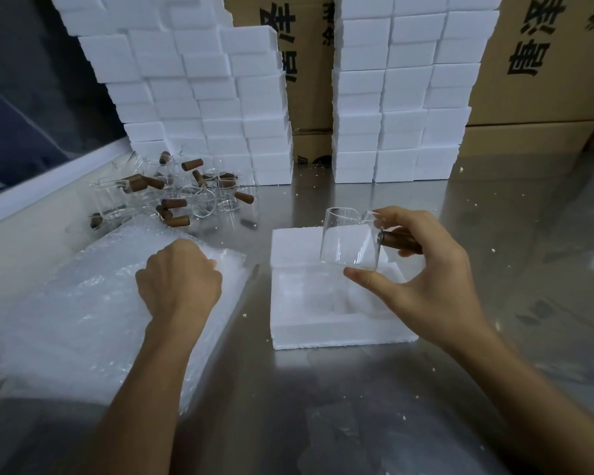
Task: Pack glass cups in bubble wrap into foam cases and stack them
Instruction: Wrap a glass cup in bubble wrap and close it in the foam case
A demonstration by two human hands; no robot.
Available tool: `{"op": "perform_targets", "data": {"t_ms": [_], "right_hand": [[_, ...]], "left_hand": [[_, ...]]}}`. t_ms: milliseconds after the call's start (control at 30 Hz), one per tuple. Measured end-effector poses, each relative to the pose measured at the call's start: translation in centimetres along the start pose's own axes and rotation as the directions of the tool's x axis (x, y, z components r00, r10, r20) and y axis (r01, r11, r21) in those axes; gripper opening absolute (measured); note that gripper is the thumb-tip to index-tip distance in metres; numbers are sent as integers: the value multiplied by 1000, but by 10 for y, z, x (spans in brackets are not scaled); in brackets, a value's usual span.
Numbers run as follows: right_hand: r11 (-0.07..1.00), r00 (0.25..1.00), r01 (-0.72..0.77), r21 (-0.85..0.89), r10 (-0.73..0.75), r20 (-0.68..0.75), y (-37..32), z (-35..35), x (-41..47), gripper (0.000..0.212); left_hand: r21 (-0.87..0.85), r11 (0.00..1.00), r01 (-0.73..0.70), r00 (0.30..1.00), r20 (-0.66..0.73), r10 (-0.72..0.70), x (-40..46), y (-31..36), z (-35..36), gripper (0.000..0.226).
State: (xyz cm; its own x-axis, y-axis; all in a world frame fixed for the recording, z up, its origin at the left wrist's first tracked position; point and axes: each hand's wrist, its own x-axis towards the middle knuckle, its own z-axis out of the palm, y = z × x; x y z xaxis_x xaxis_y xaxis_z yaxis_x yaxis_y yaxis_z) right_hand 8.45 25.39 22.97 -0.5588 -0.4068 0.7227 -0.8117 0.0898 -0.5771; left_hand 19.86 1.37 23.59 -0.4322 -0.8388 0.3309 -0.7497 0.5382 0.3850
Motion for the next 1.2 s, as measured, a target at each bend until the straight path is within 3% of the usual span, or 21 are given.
{"op": "perform_targets", "data": {"t_ms": [100, 200, 233, 367, 500, 600, 700, 767, 900, 1033, 1200], "right_hand": [[1000, 1000, -3, 4, 3, -9, 0, 0, 0, 62], [1000, 1000, -10, 6, 10, -23, 0, -1, 1, 62], [1000, 1000, -15, 8, 15, -26, 0, -1, 1, 62], [999, 999, -37, 16, 38, -32, -1, -1, 0, 62], [997, 996, -68, 34, 69, -51, -2, -4, 1, 61], [994, 992, -92, 56, 96, -83, -3, -4, 2, 59], [989, 986, -115, 94, 126, -110, -4, -4, 2, 57], [984, 983, -131, 120, 144, -113, -5, -4, 1, 55], [978, 982, -137, 160, 155, -105, -5, -4, 1, 50], [961, 975, -206, 184, 217, -41, -5, -3, 3, 50], [902, 963, -261, 343, 268, 29, -7, -2, 3, 48]], "left_hand": [[-8, 993, -118, 988, -104, 117, -2, 4, -1, 12], [-193, 944, -268, 935, -288, 206, -8, 15, -7, 4], [-253, 906, -338, 911, -331, 248, -12, 21, -9, 12], [-303, 680, -668, 729, -454, 513, -33, 36, -13, 30], [-285, 603, -745, 659, -453, 600, -43, 47, -10, 49], [-318, 554, -770, 636, -461, 619, -48, 49, -8, 41], [-399, 516, -758, 652, -452, 608, -52, 48, -8, 27], [-450, 509, -734, 679, -467, 566, -55, 49, -7, 29], [-452, 632, -630, 763, -510, 397, -52, 50, -7, 33], [-625, 690, -364, 926, -321, 197, -50, 52, -11, 14], [-641, 733, -227, 972, -193, 132, -43, 47, -13, 9]]}}
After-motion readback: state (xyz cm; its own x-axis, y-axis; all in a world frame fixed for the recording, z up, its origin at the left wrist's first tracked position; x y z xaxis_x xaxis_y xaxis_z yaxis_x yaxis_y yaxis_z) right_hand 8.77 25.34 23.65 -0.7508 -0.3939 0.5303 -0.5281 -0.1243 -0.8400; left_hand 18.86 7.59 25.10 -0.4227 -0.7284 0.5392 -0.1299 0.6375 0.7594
